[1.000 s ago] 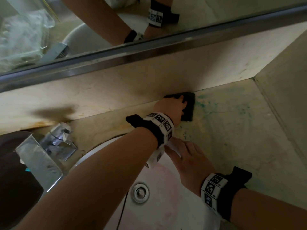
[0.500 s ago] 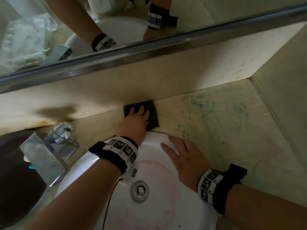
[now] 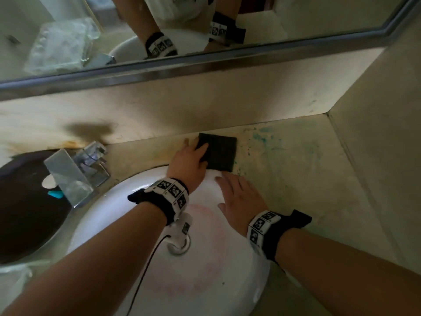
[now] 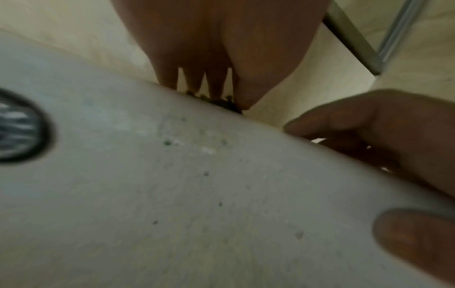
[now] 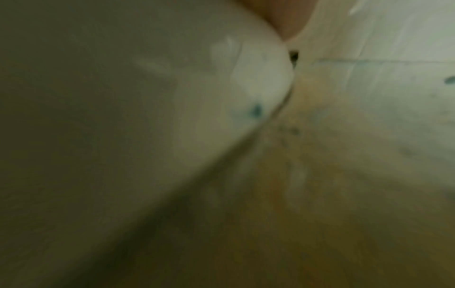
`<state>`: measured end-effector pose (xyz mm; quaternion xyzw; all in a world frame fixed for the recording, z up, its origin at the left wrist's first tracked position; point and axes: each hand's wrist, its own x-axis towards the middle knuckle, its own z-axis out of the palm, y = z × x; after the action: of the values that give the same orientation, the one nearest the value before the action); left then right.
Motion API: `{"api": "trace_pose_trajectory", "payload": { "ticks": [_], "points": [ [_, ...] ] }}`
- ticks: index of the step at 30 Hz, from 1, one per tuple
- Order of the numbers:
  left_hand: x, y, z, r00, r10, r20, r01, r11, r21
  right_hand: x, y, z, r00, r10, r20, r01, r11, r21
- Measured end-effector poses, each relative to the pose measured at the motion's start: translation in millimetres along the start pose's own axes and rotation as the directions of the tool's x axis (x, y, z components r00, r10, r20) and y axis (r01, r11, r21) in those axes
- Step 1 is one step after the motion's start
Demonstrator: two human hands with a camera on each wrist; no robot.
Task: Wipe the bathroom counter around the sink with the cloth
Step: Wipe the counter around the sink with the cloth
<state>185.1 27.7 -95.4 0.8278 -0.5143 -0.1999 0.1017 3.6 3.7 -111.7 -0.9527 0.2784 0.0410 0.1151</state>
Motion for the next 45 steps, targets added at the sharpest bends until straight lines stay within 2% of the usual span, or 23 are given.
{"api": "trace_pose_trajectory", "payload": {
  "ticks": [2,5,9,14,16,17,20,23,27,30,33,36,39,42,45],
  "points": [
    [-10,-11,1,0.995,-0.099,0.011,0.098,0.993,0.059,5,-1,-12,0.998,0.035,-0.047,-0.031,0.994,0.101],
    [-17,-17,0,0.985,-0.165,0.042,0.162,0.984,0.075,29,-4,-35,1.0,0.014,0.007,-0.015,0.989,0.149],
    [-15,-27,-3,0.969,-0.213,0.124,0.19,0.967,0.17,76,-15,-43,0.984,-0.084,0.16,0.078,0.996,0.047],
    [-11,-40,-2,0.972,-0.161,0.172,0.127,0.973,0.191,100,-24,-42,0.907,-0.115,0.405,0.234,0.937,-0.26],
    [-12,-43,-3,0.976,-0.141,0.164,0.11,0.977,0.184,88,-29,-45,0.907,-0.101,0.409,0.222,0.939,-0.261],
    [-12,-44,-4,0.974,-0.14,0.176,0.107,0.977,0.186,78,-29,-48,0.909,-0.086,0.407,0.182,0.962,-0.203],
    [-11,-43,-6,0.965,-0.137,0.223,0.091,0.975,0.205,46,-18,-49,0.919,0.024,0.395,-0.038,0.999,0.029],
    [-10,-39,-9,0.957,-0.128,0.26,0.07,0.973,0.22,36,-6,-38,0.911,0.116,0.395,-0.166,0.982,0.094],
    [-8,-35,-10,0.963,-0.091,0.255,0.025,0.968,0.248,84,-22,-27,0.891,0.068,0.448,-0.096,0.995,0.04],
    [-4,-35,-8,0.964,-0.087,0.25,0.027,0.971,0.236,116,-32,-23,0.877,0.074,0.476,-0.091,0.996,0.013],
    [-1,-34,-8,0.965,-0.086,0.248,0.033,0.978,0.208,122,-22,-22,0.898,-0.039,0.437,0.038,0.999,0.012],
    [4,-31,-10,0.958,-0.098,0.27,0.044,0.979,0.2,129,-5,-33,0.932,-0.076,0.354,0.065,0.997,0.043],
    [14,-21,-12,0.96,-0.098,0.262,0.064,0.989,0.135,136,9,-47,0.922,-0.152,0.357,0.184,0.981,-0.058],
    [25,-3,-7,0.968,-0.059,0.244,0.032,0.993,0.113,138,32,-46,0.932,-0.155,0.329,0.181,0.982,-0.052],
    [36,16,2,0.964,-0.057,0.26,0.021,0.99,0.14,131,59,-49,0.935,-0.107,0.338,0.121,0.992,-0.022]
  ]
}}
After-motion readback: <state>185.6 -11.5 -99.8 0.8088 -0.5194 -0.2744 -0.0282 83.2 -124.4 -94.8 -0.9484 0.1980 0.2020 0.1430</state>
